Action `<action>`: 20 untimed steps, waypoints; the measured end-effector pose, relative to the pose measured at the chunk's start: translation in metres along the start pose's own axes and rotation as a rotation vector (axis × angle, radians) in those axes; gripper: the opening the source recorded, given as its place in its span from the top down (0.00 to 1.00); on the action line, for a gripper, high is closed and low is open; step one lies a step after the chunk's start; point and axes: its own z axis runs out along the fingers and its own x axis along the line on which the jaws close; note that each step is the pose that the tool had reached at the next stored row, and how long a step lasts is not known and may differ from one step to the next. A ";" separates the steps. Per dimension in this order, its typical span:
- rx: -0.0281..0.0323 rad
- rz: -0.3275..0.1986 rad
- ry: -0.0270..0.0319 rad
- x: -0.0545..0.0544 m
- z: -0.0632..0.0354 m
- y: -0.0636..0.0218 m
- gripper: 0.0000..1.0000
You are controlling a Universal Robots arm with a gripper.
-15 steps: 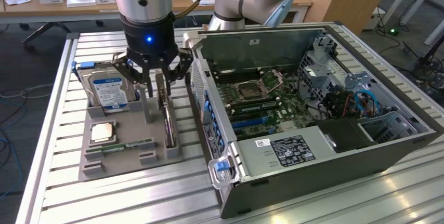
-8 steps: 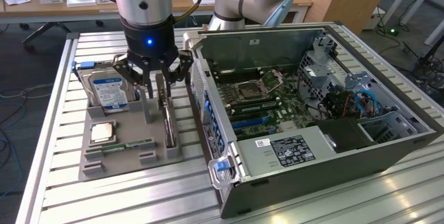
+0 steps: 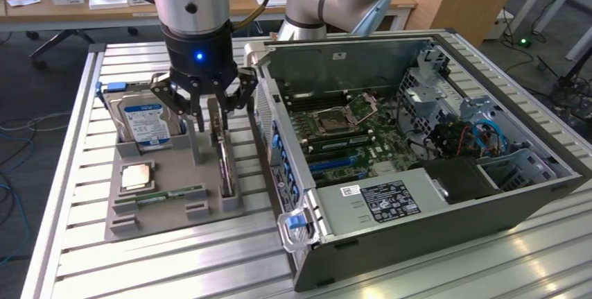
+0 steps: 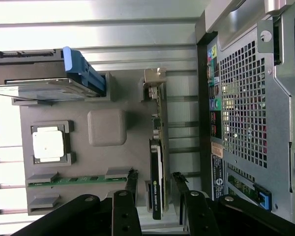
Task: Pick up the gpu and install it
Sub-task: 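Pick up the gpu and move the gpu toward the slot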
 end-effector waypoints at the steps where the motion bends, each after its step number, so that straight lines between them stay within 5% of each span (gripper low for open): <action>1: 0.0000 0.000 0.0000 0.000 0.0000 -0.0004 0.58; 20: 0.0003 0.000 0.0003 0.000 0.0141 -0.0020 0.58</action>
